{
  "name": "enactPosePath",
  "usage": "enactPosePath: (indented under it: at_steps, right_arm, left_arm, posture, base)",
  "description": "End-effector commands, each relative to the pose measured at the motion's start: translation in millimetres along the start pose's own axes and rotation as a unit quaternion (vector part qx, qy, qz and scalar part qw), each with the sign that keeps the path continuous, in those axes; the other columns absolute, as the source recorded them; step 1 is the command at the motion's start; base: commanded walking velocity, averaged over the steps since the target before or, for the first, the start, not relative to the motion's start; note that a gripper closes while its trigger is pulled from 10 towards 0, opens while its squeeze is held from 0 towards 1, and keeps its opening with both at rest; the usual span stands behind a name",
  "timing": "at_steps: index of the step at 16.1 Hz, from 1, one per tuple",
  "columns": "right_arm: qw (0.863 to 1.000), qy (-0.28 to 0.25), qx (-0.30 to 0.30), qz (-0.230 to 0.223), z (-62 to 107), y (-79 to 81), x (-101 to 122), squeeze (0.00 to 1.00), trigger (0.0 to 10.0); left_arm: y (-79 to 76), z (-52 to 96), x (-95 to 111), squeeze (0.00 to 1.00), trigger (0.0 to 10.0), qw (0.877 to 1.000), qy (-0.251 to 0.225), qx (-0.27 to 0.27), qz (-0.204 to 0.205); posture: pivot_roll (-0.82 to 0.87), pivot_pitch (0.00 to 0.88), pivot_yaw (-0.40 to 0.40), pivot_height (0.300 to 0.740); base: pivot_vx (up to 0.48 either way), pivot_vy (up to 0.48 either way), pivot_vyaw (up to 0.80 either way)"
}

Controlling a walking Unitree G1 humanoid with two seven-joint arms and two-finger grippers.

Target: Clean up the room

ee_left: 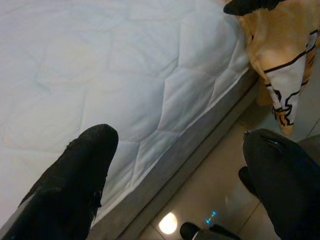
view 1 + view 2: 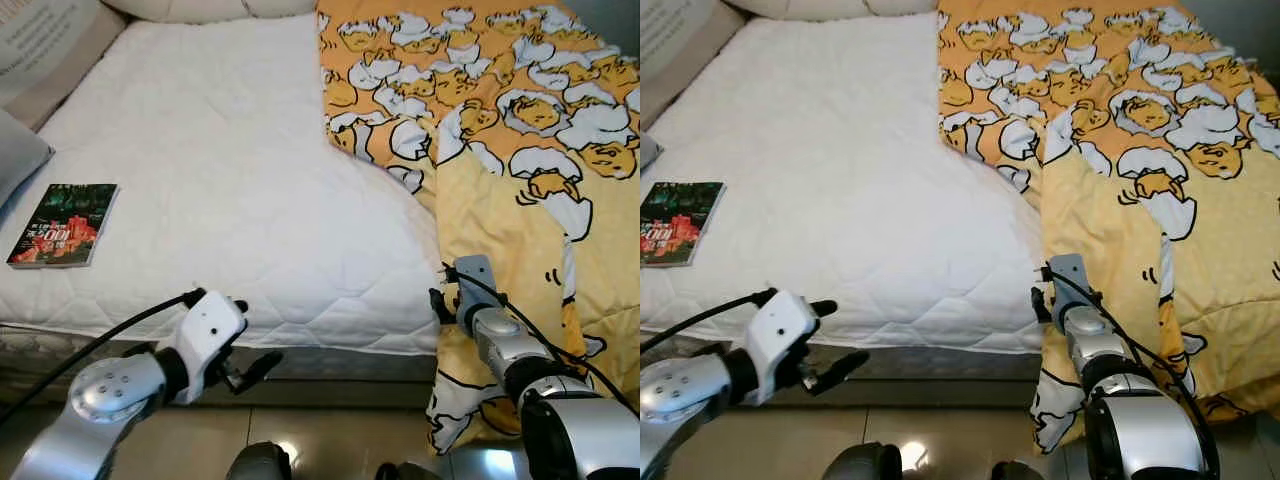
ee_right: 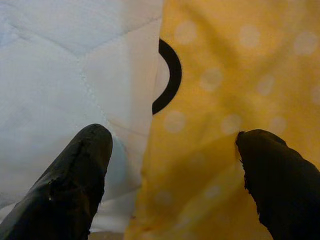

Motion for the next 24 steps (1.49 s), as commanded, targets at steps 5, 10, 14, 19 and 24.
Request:
enactPosePath:
  at_steps: [5, 10, 14, 19, 24]
  right_arm:
    - [0.999, 0.007, -0.023, 0.035, 1.1, -9.0, -5.5, 0.00, 0.5]
    - [0.998, 0.005, -0.040, 0.046, 2.4, -18.0, -7.3, 0.00, 0.0]
    - [0.998, 0.005, -0.046, 0.049, 3.0, -23.5, -6.7, 0.00, 0.0]
    - [0.998, 0.003, -0.047, 0.041, 3.4, -28.1, -4.2, 0.00, 0.0]
    - [0.999, -0.001, -0.038, 0.035, 2.2, -22.5, -0.2, 0.00, 0.0]
  left_arm:
    - [-7.7, 10.3, 6.0, 0.30, 10.0, 1.000, 0.007, -0.004, 0.005]
    - [-12.8, 13.9, 7.6, 0.29, 10.0, 1.000, 0.007, -0.012, 0.015]
    - [-16.3, 11.8, 9.7, 0.30, 10.0, 1.000, 0.001, -0.026, 0.013]
    - [-15.8, 8.1, 10.5, 0.29, 10.0, 0.999, -0.002, -0.035, 0.010]
    - [-17.4, 1.2, 4.6, 0.30, 10.0, 0.999, 0.000, -0.041, 0.006]
  posture:
    - [0.36, 0.177, 0.063, 0.740]
    - [0.35, 0.176, 0.066, 0.740]
    - [0.34, 0.168, 0.067, 0.740]
    - [0.33, 0.143, 0.061, 0.740]
    - [0.32, 0.078, 0.040, 0.740]
  base:
    - [0.000, 0.000, 0.00]
    - [0.000, 0.000, 0.00]
    - [0.000, 0.000, 0.00]
    - [0.000, 0.000, 0.00]
    - [0.000, 0.000, 0.00]
Point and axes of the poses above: a point about 5 cm out from each wrist's last joint towards the gripper, its own z axis pointing back from the gripper into the wrist, its own x axis along the axis of the wrist's last joint, y = z × x, the point moved 5 cm from there along -z, pointing out of the wrist towards the gripper, and after that the axes turned 13 degrees about -z, right-handed, at the moved point
